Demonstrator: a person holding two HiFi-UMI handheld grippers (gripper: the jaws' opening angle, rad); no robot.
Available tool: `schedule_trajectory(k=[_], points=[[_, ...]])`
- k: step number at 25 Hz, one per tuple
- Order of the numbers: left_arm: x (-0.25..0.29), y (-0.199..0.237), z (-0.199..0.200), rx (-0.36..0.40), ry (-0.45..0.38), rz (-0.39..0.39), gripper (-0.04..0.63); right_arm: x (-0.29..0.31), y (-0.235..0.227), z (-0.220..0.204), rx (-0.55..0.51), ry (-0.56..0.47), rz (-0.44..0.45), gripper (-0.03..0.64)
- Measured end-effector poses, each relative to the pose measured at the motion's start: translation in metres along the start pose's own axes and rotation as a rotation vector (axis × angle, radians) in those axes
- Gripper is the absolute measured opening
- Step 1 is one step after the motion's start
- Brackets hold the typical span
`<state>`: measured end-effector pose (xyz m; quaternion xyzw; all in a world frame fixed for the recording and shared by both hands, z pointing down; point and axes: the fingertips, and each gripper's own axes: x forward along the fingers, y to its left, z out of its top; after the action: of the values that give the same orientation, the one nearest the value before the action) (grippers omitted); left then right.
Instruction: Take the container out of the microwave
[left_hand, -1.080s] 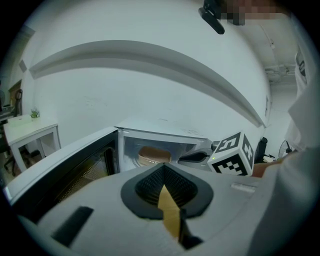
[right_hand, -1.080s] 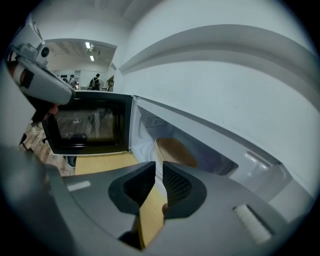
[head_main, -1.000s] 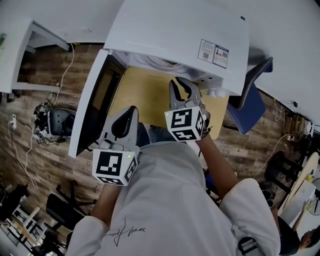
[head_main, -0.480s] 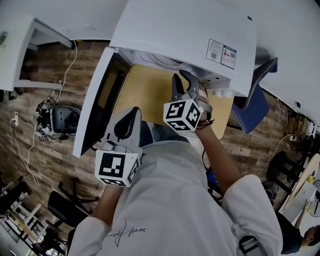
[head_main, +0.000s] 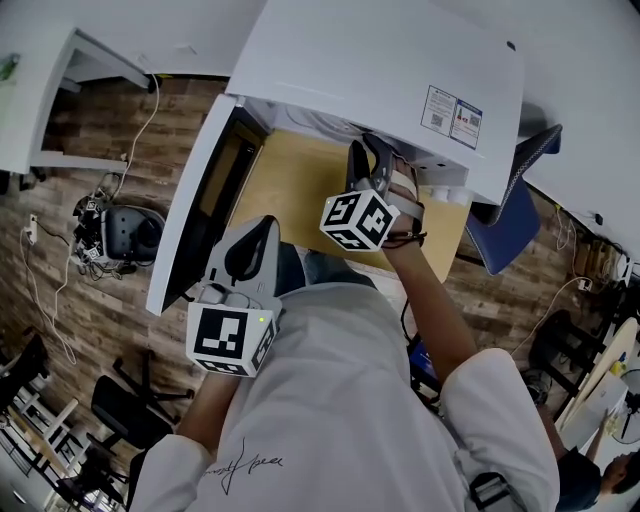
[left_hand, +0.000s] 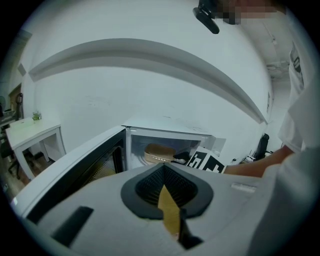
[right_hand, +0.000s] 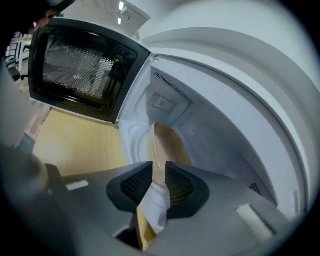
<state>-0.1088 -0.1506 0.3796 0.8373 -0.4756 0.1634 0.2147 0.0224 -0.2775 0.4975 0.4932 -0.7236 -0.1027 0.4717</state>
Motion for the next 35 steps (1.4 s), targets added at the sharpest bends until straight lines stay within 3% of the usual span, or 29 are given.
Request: schedule_trajectory(k=[7, 22, 35], points=[[0.006, -0.001, 0.004, 0.005, 0.002, -0.011, -0.006, 0.015, 0.001, -0.004, -0.117, 0.031, -0.025, 0.109], [0.006, 0.004, 0.001, -0.002, 0.016, -0.005, -0.006, 0.036, 0.005, -0.008, -0.219, 0.070, -0.051, 0.129], [0.004, 0.012, -0.001, -0.009, 0.021, 0.005, -0.006, 0.044, 0.001, -0.007, -0.311, 0.077, -0.150, 0.123]])
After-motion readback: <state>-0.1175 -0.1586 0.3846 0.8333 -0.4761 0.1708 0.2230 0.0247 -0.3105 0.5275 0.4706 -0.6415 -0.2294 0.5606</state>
